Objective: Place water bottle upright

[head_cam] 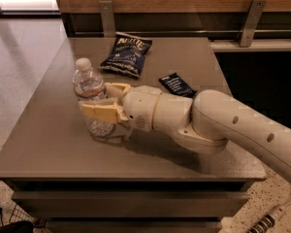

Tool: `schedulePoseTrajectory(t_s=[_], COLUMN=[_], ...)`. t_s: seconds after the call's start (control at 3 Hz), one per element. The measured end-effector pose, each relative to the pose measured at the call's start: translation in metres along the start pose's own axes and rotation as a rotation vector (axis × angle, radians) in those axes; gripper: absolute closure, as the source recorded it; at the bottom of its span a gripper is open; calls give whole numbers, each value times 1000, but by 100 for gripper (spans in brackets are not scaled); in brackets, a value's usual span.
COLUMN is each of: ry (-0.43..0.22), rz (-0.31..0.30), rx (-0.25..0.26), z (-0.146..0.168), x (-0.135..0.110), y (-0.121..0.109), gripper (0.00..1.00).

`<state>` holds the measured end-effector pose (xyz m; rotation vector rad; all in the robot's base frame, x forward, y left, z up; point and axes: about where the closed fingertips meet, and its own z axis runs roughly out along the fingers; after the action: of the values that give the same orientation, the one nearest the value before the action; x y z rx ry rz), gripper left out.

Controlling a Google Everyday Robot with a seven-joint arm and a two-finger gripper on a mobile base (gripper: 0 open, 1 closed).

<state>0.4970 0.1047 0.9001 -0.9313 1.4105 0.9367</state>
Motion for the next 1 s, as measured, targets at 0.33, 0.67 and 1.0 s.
schedulePoseTrajectory(t_s=[0.33, 0.67, 1.0], ry=[0, 0, 0], rz=[0, 0, 0], rx=[0, 0, 0], z=[0, 0, 0], x=[0, 0, 0], y=[0, 0, 0], gripper=[76, 53, 29])
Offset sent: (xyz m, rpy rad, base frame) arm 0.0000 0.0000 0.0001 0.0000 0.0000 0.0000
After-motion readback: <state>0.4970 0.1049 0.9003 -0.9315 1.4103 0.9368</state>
